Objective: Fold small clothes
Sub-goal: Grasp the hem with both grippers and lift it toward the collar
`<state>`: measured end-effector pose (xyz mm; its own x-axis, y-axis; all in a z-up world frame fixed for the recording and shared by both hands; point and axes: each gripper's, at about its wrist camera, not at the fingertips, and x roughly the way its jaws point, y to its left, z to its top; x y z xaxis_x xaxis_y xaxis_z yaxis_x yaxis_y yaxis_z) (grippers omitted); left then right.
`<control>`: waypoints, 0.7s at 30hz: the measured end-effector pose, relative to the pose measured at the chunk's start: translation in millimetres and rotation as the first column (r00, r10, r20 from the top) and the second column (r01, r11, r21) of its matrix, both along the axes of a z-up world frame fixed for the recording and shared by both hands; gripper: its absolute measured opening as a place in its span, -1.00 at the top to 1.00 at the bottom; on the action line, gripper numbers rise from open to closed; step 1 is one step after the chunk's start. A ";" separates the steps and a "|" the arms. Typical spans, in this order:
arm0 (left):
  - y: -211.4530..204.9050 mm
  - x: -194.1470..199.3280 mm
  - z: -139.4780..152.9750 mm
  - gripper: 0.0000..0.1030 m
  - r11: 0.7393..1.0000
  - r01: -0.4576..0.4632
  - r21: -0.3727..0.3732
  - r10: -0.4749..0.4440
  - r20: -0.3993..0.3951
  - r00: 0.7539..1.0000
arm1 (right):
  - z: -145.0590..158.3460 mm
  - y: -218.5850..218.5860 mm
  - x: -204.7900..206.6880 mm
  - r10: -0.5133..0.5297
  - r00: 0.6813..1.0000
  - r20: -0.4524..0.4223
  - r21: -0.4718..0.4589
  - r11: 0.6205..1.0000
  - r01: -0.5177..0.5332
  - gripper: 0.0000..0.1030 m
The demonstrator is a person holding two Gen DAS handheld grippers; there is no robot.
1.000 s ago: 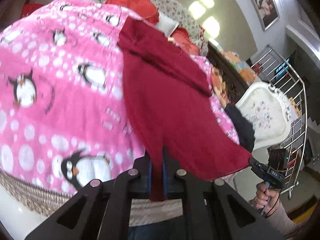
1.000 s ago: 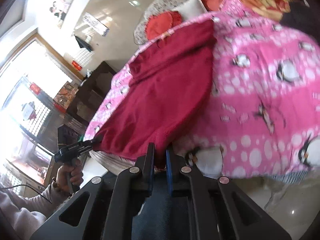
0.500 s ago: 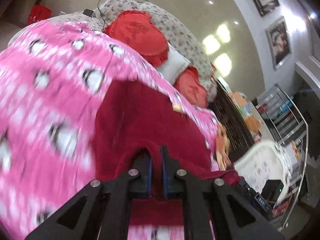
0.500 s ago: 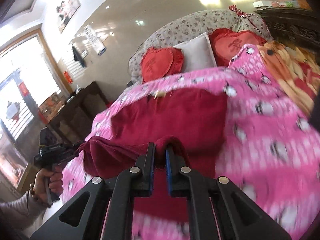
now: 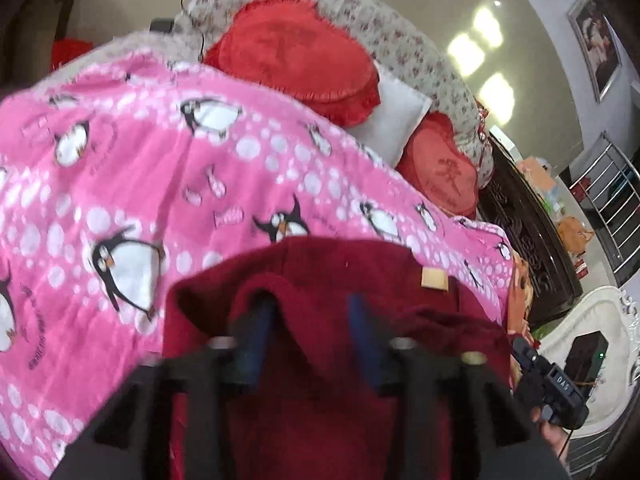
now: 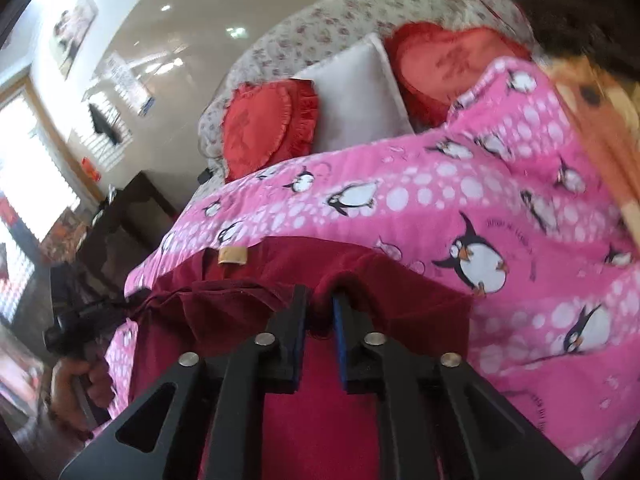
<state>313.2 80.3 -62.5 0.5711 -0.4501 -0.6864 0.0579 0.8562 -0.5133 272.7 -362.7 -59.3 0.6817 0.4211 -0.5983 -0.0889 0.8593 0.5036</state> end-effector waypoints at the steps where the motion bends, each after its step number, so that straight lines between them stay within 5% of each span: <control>1: 0.9 -3.7 3.7 0.03 1.000 -0.001 0.002 0.001 0.009 1.000 | -1.3 -4.6 -0.2 -0.002 1.000 0.005 0.046 0.999 0.002 1.00; 2: 3.3 -6.4 8.3 -0.01 1.000 -0.005 0.006 0.004 0.026 1.000 | -0.3 -9.1 -2.1 -0.008 1.000 0.018 0.079 0.997 0.007 1.00; 4: 11.4 -14.5 22.0 -0.48 0.997 -0.056 0.044 0.052 0.090 0.995 | 7.3 -18.2 -12.7 -0.023 0.997 0.069 0.131 0.991 0.014 0.98; 6: 16.7 -27.3 37.1 -0.55 0.989 -0.124 0.085 0.107 0.181 0.978 | 14.8 -25.5 -22.0 -0.028 0.994 0.104 0.138 0.990 0.014 0.94; 9: 0.0 -35.5 45.5 -0.39 0.989 -0.107 0.107 0.079 0.242 0.967 | 23.0 -22.5 -28.2 -0.039 0.994 0.100 0.022 0.999 0.037 0.95; 13: -54.3 -21.4 26.8 0.34 0.970 0.002 0.243 -0.054 0.209 0.976 | 21.3 12.3 -15.2 0.038 0.997 0.064 -0.136 0.990 -0.029 1.00; 16: -73.3 3.4 -1.2 0.41 0.948 -0.007 0.319 -0.041 0.143 0.989 | 13.4 27.0 9.3 0.001 0.999 0.041 -0.165 0.986 0.006 1.00; 19: -70.5 12.2 -10.7 0.44 0.955 -0.041 0.294 -0.005 0.153 0.988 | -16.2 29.5 45.6 -0.057 0.994 -0.096 -0.210 0.977 0.036 1.00; 21: -65.8 17.1 -12.3 0.44 0.965 -0.034 0.261 -0.001 0.131 0.991 | -28.9 23.8 53.7 -0.079 0.992 -0.096 -0.192 0.980 0.059 1.00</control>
